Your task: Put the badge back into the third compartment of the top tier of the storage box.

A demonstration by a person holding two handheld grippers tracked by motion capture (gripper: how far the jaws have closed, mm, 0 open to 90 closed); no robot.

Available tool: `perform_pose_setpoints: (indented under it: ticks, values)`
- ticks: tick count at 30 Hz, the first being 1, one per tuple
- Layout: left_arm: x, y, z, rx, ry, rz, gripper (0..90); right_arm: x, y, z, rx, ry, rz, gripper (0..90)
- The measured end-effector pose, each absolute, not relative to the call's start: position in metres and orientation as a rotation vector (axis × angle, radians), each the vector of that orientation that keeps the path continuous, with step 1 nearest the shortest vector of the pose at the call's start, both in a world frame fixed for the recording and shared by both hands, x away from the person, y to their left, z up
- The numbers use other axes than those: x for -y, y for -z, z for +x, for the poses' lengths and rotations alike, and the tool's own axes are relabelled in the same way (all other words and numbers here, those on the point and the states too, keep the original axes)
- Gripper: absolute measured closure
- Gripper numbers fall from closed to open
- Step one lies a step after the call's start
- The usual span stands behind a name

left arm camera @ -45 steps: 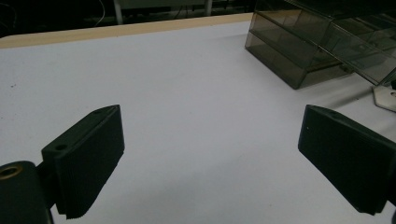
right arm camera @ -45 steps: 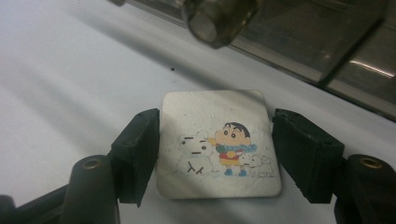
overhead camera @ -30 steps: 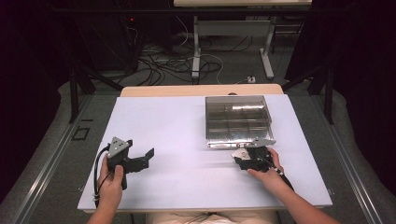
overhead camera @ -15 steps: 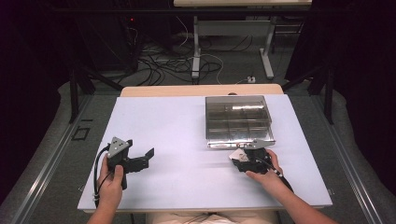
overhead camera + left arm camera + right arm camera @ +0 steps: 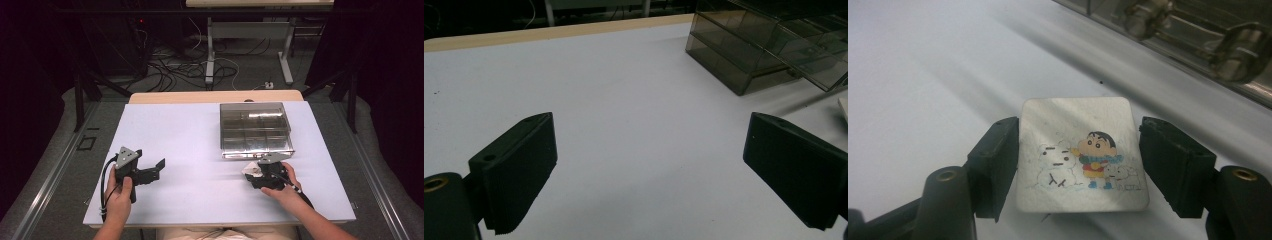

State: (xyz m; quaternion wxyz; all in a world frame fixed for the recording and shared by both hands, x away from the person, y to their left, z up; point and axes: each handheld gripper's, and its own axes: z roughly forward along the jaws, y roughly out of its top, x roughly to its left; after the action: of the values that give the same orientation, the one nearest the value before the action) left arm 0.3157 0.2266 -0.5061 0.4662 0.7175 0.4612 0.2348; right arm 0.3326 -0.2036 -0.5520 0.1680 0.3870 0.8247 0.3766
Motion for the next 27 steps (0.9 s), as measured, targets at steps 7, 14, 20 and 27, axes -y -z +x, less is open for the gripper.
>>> perform_pose_setpoints:
  ticks: [7,14,20,27]
  values:
    - [-0.227,0.506,0.316,-1.133,-0.575,1.762,7.1,0.199,0.546,0.325,-2.361,-1.078,1.086,32.9]
    - [-0.226,0.506,0.316,-1.134,-0.571,1.761,7.1,0.197,0.541,0.319,-2.382,-1.057,1.065,32.9]
    - [-0.226,0.506,0.315,-1.136,-0.569,1.76,7.2,0.198,0.536,0.317,-2.366,-1.074,1.057,32.9]
    - [-0.225,0.507,0.316,-1.137,-0.573,1.755,7.2,0.198,0.529,0.312,-2.367,-1.081,1.064,32.9]
